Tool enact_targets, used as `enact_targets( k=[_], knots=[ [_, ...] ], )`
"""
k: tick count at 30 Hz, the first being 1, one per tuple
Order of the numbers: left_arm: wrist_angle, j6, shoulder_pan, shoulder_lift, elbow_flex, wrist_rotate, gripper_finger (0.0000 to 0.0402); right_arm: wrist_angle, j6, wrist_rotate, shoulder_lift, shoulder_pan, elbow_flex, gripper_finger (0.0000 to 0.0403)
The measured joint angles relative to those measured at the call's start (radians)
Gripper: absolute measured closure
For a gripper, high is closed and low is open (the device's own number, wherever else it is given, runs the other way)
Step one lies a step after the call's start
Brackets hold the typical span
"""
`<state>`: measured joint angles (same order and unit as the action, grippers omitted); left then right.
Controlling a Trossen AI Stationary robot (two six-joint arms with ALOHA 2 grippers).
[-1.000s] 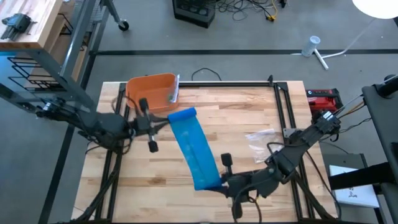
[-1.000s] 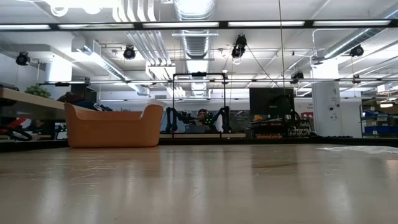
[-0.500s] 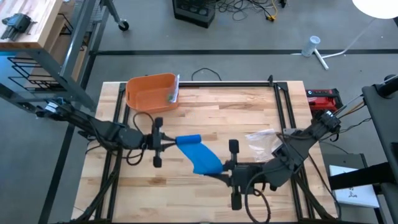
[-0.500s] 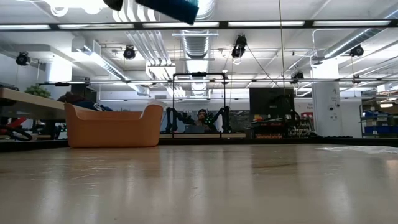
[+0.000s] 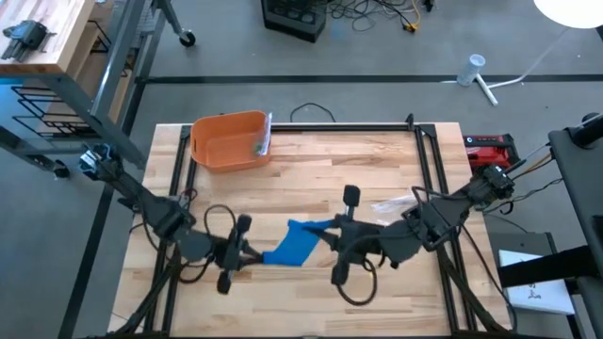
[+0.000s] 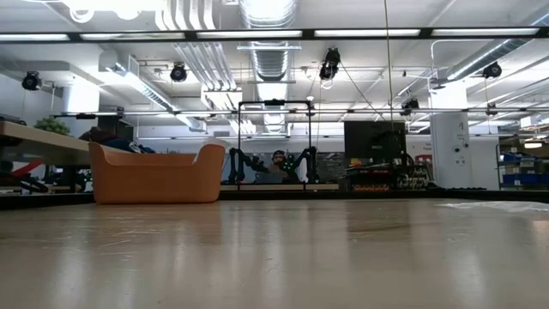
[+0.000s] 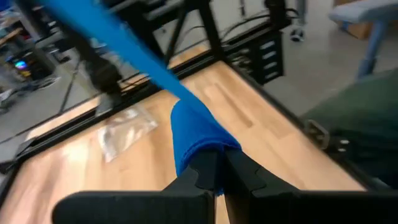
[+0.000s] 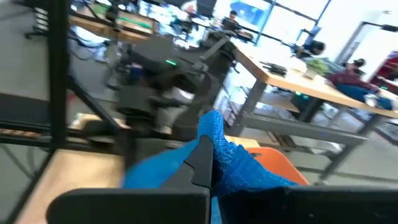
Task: Roll bandage
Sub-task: Roll the blue bandage
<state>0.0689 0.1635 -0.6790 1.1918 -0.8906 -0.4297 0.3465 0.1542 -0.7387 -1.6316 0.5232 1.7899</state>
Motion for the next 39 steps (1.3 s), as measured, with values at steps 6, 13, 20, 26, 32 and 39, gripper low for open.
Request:
enact_targets(
  k=[6, 13, 20, 26, 32, 39],
  knots=[
    [0.082, 0.021, -0.082, 0.110, -0.131, -0.036, 0.0402, 0.045, -0.024, -0.002, -0.006, -0.052, -0.033, 0.0403],
    [0.212, 0.086, -0.133, 0.216, -0.335, -0.088, 0.0401, 0.037, -0.097, -0.002, -0.006, -0.080, -0.125, 0.0403],
    [0.249, 0.212, -0.135, 0.295, -0.487, -0.088, 0.0402, 0.010, -0.191, 0.001, -0.007, -0.081, -0.228, 0.0403],
    [0.256, 0.283, -0.135, 0.302, -0.544, -0.088, 0.0402, -0.015, -0.331, 0.016, -0.007, -0.080, -0.282, 0.0403],
    [0.205, 0.289, -0.122, 0.302, -0.549, -0.086, 0.0402, -0.018, -0.380, 0.094, -0.007, -0.080, -0.306, 0.0386],
    [0.172, 0.275, -0.113, 0.301, -0.548, -0.082, 0.0402, -0.040, -0.325, 0.119, -0.007, -0.063, -0.299, 0.0302]
  ],
)
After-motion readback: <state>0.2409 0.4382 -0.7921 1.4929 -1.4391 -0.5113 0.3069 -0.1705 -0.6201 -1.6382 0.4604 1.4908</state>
